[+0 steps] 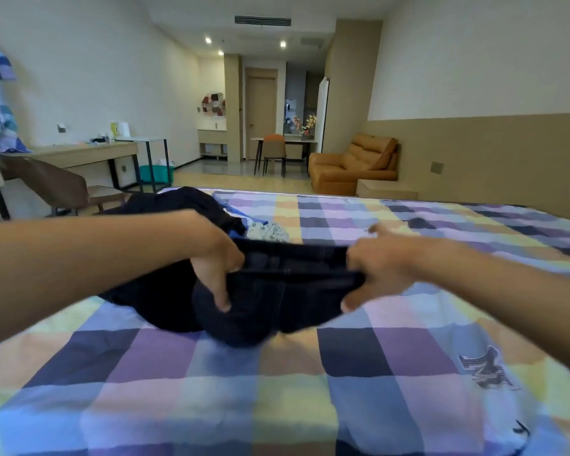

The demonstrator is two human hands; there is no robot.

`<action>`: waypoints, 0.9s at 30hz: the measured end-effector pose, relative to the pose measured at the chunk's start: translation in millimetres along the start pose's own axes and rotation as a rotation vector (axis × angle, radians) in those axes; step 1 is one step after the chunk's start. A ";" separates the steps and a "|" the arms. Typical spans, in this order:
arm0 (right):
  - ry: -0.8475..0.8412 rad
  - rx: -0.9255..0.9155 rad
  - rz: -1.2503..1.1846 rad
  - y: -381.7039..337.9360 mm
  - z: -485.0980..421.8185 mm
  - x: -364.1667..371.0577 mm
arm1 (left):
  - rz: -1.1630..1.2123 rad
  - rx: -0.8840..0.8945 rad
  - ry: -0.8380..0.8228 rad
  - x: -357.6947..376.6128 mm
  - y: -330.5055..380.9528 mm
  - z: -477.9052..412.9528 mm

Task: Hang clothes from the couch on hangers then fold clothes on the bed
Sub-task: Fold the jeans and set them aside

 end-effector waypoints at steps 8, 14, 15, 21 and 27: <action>0.221 -0.018 -0.226 25.9 2.2 -34.0 | 0.119 0.001 0.224 -45.0 -24.2 4.3; 0.145 -0.135 -0.885 36.7 32.2 -59.6 | 0.447 0.254 0.594 -76.6 -18.7 22.5; 0.126 -0.170 -1.006 34.6 35.5 -59.7 | 0.553 0.297 0.625 -72.9 -18.5 23.3; 0.174 -0.215 -1.725 17.3 25.4 -43.1 | 0.948 0.263 1.187 -58.2 -18.7 25.9; 0.210 -0.103 -2.135 10.3 18.7 -18.0 | 1.250 0.332 1.492 -27.4 44.7 67.1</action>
Point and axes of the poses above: each hand's wrist, its own z-axis away from the middle knuckle, its own x-axis out of the palm, y = z × x, the point moved 6 cm from there along -z, towards the middle knuckle, and after that the axes turned 8 degrees about x, right-handed, at the moved point
